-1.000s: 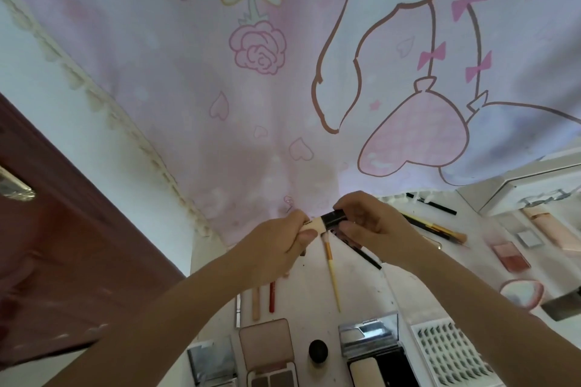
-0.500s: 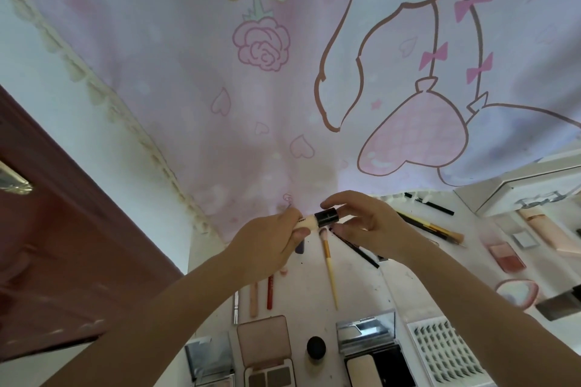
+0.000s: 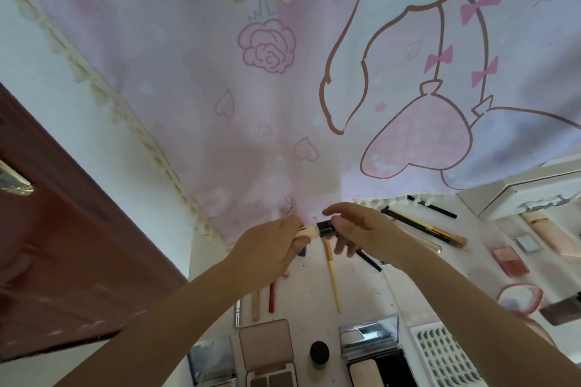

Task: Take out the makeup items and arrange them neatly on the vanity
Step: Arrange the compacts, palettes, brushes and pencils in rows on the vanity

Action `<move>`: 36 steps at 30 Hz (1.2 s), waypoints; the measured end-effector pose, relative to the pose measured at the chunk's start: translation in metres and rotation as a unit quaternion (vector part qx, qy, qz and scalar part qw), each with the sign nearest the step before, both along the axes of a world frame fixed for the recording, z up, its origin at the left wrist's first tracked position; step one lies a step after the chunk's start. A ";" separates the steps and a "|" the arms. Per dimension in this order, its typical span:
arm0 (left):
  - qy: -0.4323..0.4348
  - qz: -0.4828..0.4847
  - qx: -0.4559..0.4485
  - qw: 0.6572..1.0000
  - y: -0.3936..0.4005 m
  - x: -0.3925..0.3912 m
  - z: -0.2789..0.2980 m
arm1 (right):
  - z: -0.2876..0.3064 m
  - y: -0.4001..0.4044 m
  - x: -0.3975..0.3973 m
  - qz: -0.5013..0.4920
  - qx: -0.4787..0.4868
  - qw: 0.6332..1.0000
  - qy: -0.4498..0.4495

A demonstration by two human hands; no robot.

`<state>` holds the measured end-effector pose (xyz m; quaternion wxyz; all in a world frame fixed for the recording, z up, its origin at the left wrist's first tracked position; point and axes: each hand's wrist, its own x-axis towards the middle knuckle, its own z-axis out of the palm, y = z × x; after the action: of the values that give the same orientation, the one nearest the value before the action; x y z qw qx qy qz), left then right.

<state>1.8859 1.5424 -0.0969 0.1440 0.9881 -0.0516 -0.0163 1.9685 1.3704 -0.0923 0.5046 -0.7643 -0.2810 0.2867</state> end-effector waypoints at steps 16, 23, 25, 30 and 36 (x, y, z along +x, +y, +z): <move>-0.055 0.036 -0.101 0.993 0.016 -0.004 -0.028 | -0.012 0.010 0.000 -0.004 -0.012 0.999 -0.042; 0.058 0.046 -0.086 0.994 0.025 -0.007 -0.050 | -0.032 0.023 0.001 -0.001 -0.004 0.999 -0.033; 0.060 0.054 -0.105 0.991 0.023 -0.010 -0.060 | -0.041 0.025 0.001 0.005 -0.055 0.998 -0.035; 0.100 0.069 -0.113 0.986 0.014 -0.010 -0.084 | -0.067 0.026 -0.004 0.017 -0.094 0.995 -0.003; 0.087 0.149 -0.154 0.973 0.020 -0.017 -0.108 | -0.099 0.024 0.003 -0.054 -0.167 0.977 -0.119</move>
<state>1.8684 1.5628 -0.2051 0.2989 0.9455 0.1072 -0.0723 1.9712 1.3939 -0.1916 0.3478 -0.8806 -0.2454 0.2083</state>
